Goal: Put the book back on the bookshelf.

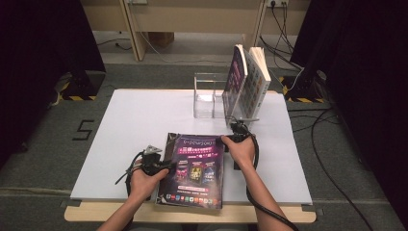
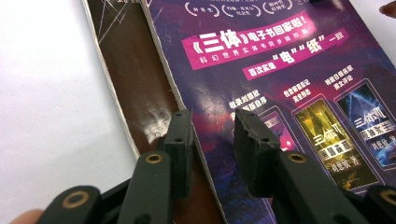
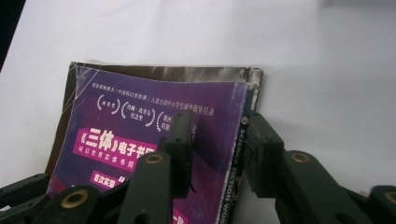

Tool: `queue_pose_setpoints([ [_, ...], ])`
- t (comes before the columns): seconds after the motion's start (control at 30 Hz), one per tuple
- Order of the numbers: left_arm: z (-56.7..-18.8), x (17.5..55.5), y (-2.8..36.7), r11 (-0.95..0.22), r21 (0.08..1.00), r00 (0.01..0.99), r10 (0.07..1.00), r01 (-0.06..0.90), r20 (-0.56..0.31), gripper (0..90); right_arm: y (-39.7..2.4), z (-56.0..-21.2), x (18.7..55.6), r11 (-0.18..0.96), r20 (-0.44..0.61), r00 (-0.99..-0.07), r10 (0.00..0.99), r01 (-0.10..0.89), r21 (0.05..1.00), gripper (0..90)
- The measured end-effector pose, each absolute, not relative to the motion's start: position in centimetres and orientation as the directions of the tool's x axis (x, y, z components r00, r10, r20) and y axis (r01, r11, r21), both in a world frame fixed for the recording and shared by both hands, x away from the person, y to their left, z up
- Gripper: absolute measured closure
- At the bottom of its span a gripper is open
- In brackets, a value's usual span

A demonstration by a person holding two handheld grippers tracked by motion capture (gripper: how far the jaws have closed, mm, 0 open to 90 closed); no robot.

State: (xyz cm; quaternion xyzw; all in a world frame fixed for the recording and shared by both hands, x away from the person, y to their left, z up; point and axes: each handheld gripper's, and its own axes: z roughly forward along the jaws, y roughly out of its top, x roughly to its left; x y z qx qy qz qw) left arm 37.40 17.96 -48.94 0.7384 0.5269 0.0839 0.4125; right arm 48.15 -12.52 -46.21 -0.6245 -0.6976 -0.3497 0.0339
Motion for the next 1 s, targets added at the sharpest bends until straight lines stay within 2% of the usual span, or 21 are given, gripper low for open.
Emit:
queue_pose_setpoints([
  [0.27, -48.9, 37.3, 18.1, -0.11, 0.7, 0.436, 0.846, 0.706, -0.307, 67.2, -12.5, -45.5, 48.2, 0.017, 0.48, -0.261, 0.837, 0.89, 0.455, 78.1],
  [0.4, -48.8, 37.2, 17.9, -0.131, 0.706, 0.446, 0.85, 0.696, -0.281, 66.8, -12.4, -44.9, 48.2, 0.039, 0.484, -0.288, 0.826, 0.887, 0.46, 80.1],
  [0.6, -48.8, 37.3, 18.0, -0.13, 0.706, 0.455, 0.84, 0.697, -0.295, 65.8, -12.6, -44.3, 47.9, -0.005, 0.533, -0.27, 0.802, 0.889, 0.458, 82.5],
  [0.83, -48.2, 37.2, 18.2, -0.101, 0.732, 0.46, 0.833, 0.674, -0.308, 55.9, -13.0, -42.9, 47.6, -0.041, 0.551, -0.283, 0.785, 0.864, 0.502, 84.3],
  [1.0, -47.9, 37.3, 18.5, -0.093, 0.74, 0.456, 0.836, 0.666, -0.305, 53.4, -13.4, -41.7, 47.2, -0.058, 0.542, -0.294, 0.787, 0.84, 0.539, 84.5],
])
